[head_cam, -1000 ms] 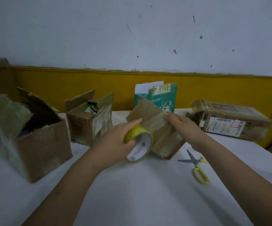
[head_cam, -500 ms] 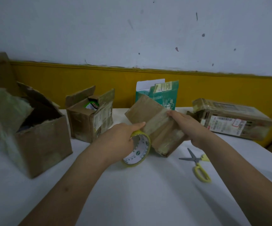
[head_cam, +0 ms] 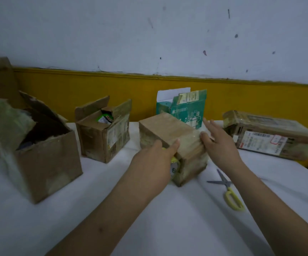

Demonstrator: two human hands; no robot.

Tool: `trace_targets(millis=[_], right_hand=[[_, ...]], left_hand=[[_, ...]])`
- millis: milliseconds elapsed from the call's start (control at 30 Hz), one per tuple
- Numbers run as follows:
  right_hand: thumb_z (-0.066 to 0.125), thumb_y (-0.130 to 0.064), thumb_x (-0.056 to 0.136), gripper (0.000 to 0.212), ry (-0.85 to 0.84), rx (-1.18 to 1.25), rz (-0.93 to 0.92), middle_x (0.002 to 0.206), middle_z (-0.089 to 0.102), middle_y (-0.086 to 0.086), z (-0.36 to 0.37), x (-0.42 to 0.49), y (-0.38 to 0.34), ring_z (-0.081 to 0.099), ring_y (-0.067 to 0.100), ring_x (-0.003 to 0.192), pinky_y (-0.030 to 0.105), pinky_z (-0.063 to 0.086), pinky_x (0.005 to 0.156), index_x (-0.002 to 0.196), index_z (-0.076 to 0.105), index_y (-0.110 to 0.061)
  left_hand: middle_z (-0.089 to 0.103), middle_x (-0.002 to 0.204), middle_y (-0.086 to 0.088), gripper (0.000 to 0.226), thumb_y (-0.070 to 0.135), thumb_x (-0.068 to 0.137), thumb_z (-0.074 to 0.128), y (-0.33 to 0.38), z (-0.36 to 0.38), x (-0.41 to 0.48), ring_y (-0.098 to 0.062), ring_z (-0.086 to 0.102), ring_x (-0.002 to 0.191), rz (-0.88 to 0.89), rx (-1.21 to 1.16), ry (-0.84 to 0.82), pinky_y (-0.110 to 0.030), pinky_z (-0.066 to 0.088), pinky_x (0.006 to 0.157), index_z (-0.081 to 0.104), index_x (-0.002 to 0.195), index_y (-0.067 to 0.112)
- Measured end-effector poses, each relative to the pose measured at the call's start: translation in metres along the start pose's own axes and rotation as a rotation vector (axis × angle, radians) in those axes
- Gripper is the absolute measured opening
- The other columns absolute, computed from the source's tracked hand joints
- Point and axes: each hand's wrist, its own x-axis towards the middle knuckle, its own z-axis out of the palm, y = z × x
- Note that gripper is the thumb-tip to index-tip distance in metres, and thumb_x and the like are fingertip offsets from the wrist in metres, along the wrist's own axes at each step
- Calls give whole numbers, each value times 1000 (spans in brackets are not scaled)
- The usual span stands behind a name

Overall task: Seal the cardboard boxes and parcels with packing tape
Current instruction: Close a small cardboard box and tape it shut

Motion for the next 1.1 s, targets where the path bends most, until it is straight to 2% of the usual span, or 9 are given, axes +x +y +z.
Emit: trace_targets(millis=[100,233,433,533,667,733,933,1033,1100], right_hand=[[17,-74,89,70,-78,-313,-369,160,22,-17,11,-11,-6,21,19,148,51,26,116,150,32,-43],[17,-97,66,102,-249,-247,-244,161,11,-23,10,-12,2,11,17,147,40,17,119,153,22,-44],[48,-70,87,78,-243,-253,-198,161,22,-10,5,-8,-13,22,19,143,29,15,112,152,33,-31],[49,-70,85,79,-202,-285,-182,158,31,-4,8,-6,-20,31,28,140,35,23,111,150,39,-26],[52,-63,88,76,-235,-303,-161,158,33,0,1,-7,-27,37,27,139,39,30,115,150,39,-20],[46,-68,89,79,-275,-387,-152,160,28,0,-2,-6,-29,37,29,138,42,33,113,151,34,-23],[49,-74,78,82,-186,-371,-85,148,37,5,13,-11,-27,39,37,125,43,35,102,145,36,-28],[55,-64,83,70,-117,-126,4,134,53,5,3,-10,-23,52,29,116,39,44,99,141,48,-27],[58,-54,89,56,-123,94,87,120,59,-2,-6,-11,-24,57,20,105,33,47,86,138,54,-26]], left_hand=[[43,120,-6,78,22,99,48,-4,8,-4,-24,54,97,-6,-21,32,-32,41,68,-2,157,39],[41,121,0,72,24,97,49,-1,12,-8,-20,52,102,28,-240,239,-29,44,72,10,157,38],[40,150,9,66,21,93,59,-7,26,-14,-13,40,134,-43,-609,390,-29,43,98,32,152,31],[47,140,3,69,17,94,55,-24,26,-11,-16,48,122,-3,-590,275,-21,41,87,27,155,33],[40,98,0,80,12,96,49,-31,26,-10,-14,43,80,11,-273,40,-24,36,66,2,158,34],[42,101,-3,85,8,94,49,-29,25,-10,-14,40,74,-27,-194,13,-26,35,62,-2,158,31],[39,139,0,75,22,98,47,-24,31,-14,-19,56,92,5,-248,119,-30,44,63,5,159,31],[42,119,3,77,13,95,49,-34,25,-17,-15,52,87,78,-504,223,-32,46,68,12,156,41],[37,99,9,76,12,94,49,-35,12,-17,-9,47,81,148,-547,348,-22,42,65,17,155,46]])
